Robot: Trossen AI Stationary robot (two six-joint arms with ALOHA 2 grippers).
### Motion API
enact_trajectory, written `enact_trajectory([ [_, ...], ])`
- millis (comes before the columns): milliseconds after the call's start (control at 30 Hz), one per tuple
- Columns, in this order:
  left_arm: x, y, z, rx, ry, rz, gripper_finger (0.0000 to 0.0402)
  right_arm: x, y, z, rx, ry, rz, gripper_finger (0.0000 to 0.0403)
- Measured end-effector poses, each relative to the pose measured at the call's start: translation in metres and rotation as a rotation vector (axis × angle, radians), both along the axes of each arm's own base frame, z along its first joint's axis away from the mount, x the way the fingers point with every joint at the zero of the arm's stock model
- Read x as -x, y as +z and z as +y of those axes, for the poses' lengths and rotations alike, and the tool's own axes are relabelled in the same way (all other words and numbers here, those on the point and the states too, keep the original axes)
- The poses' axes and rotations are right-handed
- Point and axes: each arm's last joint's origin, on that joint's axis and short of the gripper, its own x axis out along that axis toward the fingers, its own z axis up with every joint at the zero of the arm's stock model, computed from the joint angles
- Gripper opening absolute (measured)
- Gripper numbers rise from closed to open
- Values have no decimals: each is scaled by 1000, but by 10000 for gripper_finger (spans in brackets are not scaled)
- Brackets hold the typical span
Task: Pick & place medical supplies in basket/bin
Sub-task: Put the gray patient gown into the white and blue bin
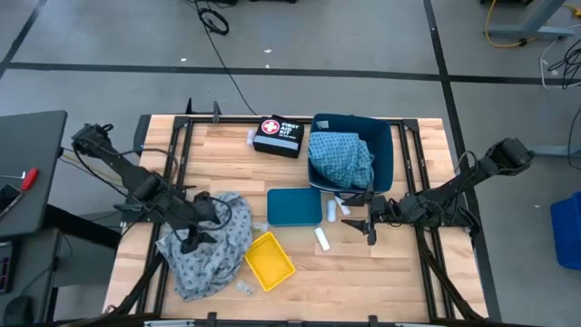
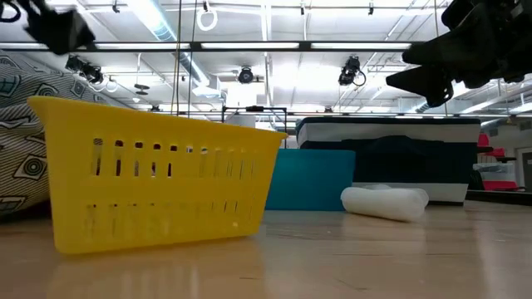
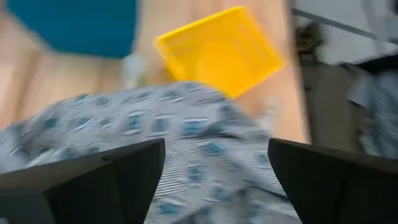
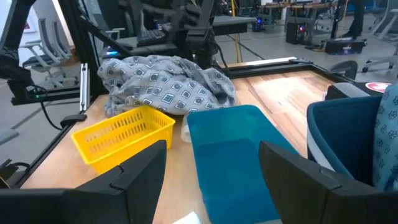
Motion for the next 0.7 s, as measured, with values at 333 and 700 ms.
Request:
enact_trajectory([
  [333, -7, -9, -22, 120, -12, 194, 298, 0, -3, 0, -23, -13, 29, 263],
  [700, -18, -54, -66, 6, -8, 349, 299, 1, -7, -2, -13, -41, 63, 263],
])
